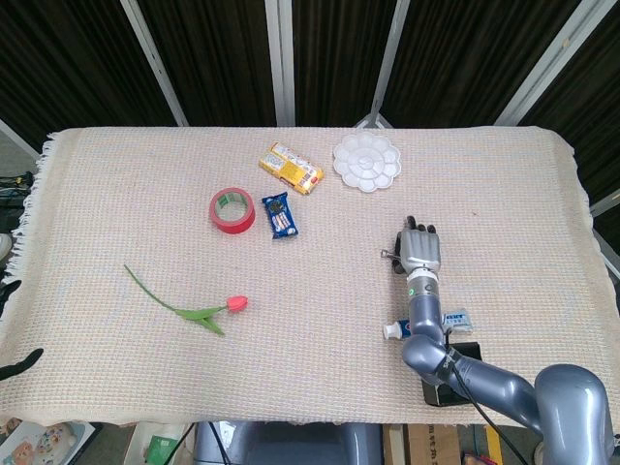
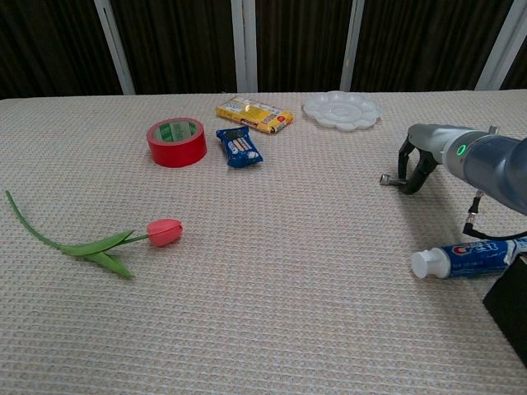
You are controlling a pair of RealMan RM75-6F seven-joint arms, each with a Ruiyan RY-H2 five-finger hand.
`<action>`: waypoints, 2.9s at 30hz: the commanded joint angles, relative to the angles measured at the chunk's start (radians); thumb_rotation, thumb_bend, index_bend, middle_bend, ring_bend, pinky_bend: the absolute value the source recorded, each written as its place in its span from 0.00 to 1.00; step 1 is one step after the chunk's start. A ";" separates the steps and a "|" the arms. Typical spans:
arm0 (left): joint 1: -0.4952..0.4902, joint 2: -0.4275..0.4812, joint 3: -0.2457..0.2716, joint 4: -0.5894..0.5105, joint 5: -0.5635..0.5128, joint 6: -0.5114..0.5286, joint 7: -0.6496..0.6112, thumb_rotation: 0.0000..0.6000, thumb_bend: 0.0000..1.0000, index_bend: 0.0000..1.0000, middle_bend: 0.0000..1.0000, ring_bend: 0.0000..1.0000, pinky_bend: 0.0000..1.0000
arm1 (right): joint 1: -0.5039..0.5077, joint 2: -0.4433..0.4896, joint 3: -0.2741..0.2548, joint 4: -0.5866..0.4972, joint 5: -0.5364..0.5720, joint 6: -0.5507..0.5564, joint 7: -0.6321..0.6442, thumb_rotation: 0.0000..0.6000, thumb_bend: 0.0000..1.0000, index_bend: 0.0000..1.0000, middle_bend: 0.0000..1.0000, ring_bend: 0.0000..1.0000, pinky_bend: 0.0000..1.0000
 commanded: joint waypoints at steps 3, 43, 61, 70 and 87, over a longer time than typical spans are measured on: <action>0.000 0.000 0.000 0.000 0.001 0.000 0.000 1.00 0.24 0.14 0.00 0.00 0.00 | 0.002 -0.001 -0.002 0.003 0.004 0.003 0.000 1.00 0.34 0.54 0.11 0.17 0.14; 0.002 -0.004 0.002 -0.002 0.007 0.005 0.011 1.00 0.24 0.14 0.00 0.00 0.00 | 0.004 0.012 -0.019 -0.002 0.023 0.015 0.006 1.00 0.35 0.56 0.11 0.17 0.14; 0.003 -0.002 0.002 -0.003 0.007 0.007 0.009 1.00 0.24 0.16 0.00 0.00 0.00 | 0.004 0.053 -0.009 -0.075 -0.003 0.025 0.020 1.00 0.37 0.61 0.11 0.17 0.14; 0.003 -0.001 0.003 -0.004 0.006 0.005 0.007 1.00 0.24 0.16 0.00 0.00 0.00 | 0.032 0.086 0.000 -0.143 0.006 0.049 -0.019 1.00 0.37 0.61 0.11 0.17 0.14; 0.003 0.000 0.003 -0.004 0.007 0.004 0.004 1.00 0.24 0.16 0.00 0.00 0.00 | 0.073 0.074 0.005 -0.138 0.052 0.058 -0.043 1.00 0.37 0.61 0.11 0.17 0.14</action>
